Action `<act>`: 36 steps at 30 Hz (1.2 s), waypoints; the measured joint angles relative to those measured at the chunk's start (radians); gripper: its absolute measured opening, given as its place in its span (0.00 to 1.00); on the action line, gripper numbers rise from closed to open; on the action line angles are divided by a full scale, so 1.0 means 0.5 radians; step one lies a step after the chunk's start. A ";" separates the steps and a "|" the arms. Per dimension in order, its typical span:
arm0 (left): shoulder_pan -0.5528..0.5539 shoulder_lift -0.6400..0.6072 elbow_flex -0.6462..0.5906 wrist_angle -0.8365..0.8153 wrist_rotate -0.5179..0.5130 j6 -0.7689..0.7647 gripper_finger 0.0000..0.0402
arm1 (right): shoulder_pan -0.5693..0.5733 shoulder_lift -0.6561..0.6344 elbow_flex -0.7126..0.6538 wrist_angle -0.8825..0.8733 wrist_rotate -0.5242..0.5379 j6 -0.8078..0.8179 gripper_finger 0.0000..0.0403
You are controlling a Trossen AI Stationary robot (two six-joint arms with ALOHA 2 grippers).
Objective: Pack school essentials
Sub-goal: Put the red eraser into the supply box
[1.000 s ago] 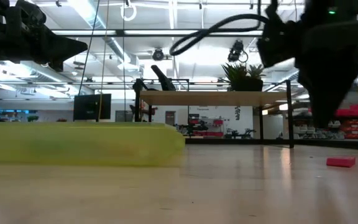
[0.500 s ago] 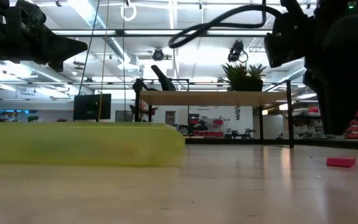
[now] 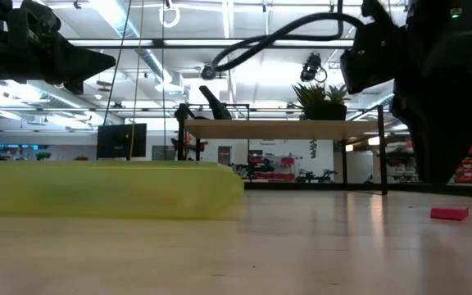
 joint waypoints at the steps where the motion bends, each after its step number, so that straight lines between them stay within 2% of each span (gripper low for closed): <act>1: 0.000 0.000 0.000 0.000 0.000 0.000 0.08 | 0.005 0.000 -0.004 0.009 0.006 -0.057 0.38; 6: 0.000 0.000 0.000 0.000 0.000 0.000 0.07 | 0.042 -0.001 -0.005 0.008 0.030 -0.443 0.44; 17: 0.000 0.000 0.000 0.000 0.000 0.000 0.08 | 0.054 0.000 -0.007 0.096 0.029 -0.857 0.55; 29: 0.000 0.000 0.000 0.000 0.000 0.000 0.08 | 0.054 0.163 -0.008 0.137 -0.007 -1.281 0.55; 36: 0.000 0.000 0.000 0.001 0.000 0.000 0.08 | 0.053 0.164 -0.007 0.027 -0.008 -1.351 0.55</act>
